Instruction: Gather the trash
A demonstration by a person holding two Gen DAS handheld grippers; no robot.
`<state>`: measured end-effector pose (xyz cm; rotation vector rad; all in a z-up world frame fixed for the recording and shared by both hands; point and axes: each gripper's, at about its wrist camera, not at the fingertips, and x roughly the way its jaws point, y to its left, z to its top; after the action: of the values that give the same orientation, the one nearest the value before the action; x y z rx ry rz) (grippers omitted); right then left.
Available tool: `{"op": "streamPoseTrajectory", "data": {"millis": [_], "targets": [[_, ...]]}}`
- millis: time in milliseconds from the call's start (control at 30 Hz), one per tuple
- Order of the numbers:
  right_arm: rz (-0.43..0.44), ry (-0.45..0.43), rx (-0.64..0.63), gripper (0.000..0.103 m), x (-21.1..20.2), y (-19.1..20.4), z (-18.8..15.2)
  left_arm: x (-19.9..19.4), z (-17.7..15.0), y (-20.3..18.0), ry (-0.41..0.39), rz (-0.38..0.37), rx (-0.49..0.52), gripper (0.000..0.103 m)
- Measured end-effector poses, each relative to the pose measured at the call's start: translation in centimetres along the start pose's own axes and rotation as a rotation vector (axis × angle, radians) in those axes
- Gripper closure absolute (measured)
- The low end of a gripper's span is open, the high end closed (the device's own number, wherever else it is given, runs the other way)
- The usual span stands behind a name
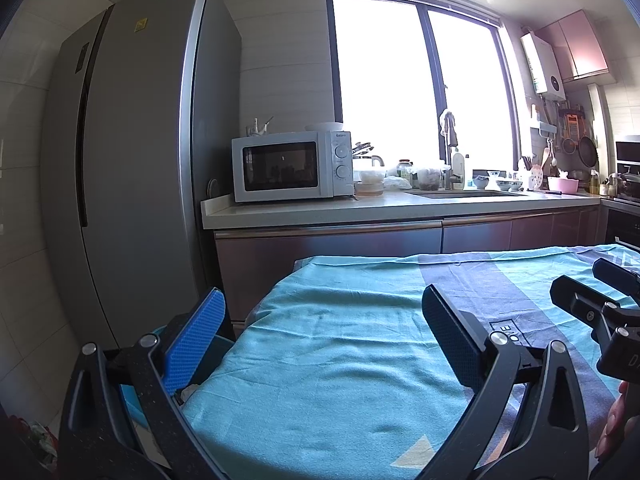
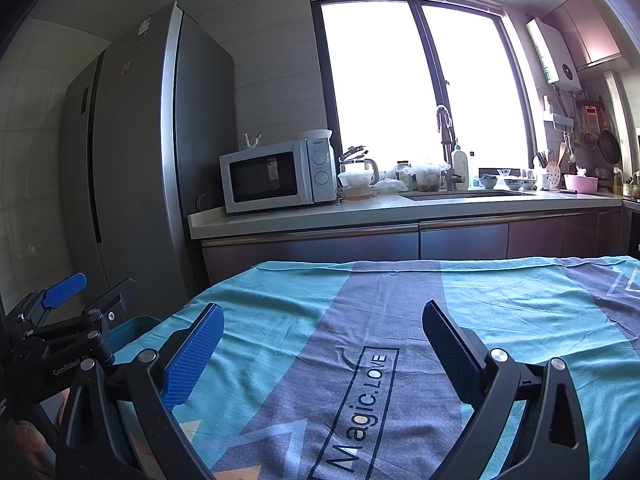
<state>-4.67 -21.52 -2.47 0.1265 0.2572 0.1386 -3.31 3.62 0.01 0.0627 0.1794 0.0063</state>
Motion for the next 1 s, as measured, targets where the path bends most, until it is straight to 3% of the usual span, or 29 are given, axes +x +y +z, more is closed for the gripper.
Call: {"op": "streamPoseTrajectory", "data": {"millis": [1000], "targets": [[-0.015, 0.008, 0.012, 0.007, 0.2, -0.6, -0.3, 1.4, -0.2, -0.3, 0.021, -0.035, 0.021, 0.006]]}}
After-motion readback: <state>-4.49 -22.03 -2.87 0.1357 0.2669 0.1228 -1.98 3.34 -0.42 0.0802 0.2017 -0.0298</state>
